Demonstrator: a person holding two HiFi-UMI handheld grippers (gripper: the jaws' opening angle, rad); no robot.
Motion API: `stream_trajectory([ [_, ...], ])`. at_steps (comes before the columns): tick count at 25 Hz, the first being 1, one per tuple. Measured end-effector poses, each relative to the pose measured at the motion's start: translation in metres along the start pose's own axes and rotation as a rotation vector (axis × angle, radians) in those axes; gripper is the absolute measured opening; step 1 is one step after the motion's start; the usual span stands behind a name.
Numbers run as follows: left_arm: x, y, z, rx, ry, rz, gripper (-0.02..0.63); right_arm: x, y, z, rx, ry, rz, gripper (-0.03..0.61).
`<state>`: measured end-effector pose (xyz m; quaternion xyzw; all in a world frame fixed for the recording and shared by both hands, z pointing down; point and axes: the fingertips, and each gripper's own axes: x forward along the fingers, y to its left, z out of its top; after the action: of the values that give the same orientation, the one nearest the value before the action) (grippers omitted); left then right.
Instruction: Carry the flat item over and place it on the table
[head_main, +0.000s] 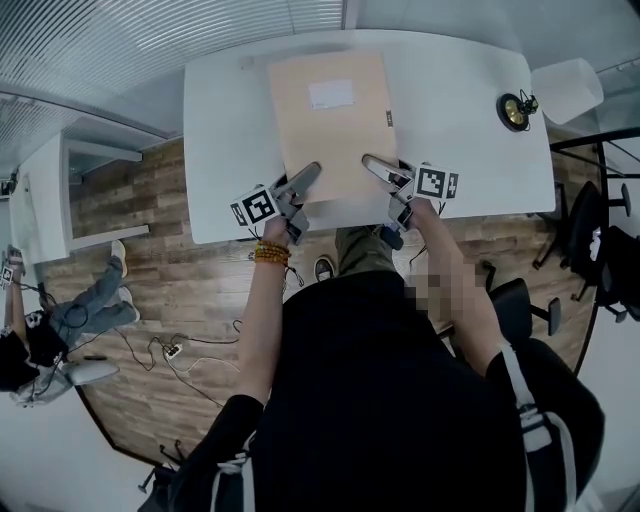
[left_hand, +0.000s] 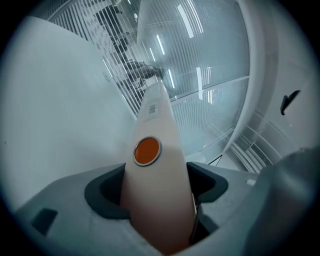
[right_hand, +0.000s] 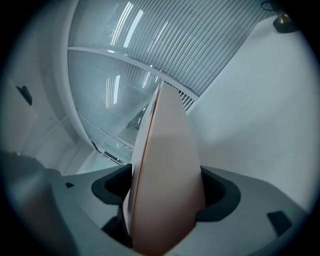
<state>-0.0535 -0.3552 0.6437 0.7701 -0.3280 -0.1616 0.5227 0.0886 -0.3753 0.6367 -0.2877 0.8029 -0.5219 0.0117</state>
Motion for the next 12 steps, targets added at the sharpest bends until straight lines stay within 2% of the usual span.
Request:
stream_trajectory([
  [8, 0.008, 0.020, 0.001, -0.046, 0.039, 0.077, 0.351, 0.006, -0.021, -0.003, 0.090, -0.014, -0.039, 0.373],
  [12, 0.009, 0.035, 0.000, -0.052, 0.029, 0.127, 0.364, 0.009, -0.033, -0.008, 0.116, -0.013, -0.081, 0.374],
])
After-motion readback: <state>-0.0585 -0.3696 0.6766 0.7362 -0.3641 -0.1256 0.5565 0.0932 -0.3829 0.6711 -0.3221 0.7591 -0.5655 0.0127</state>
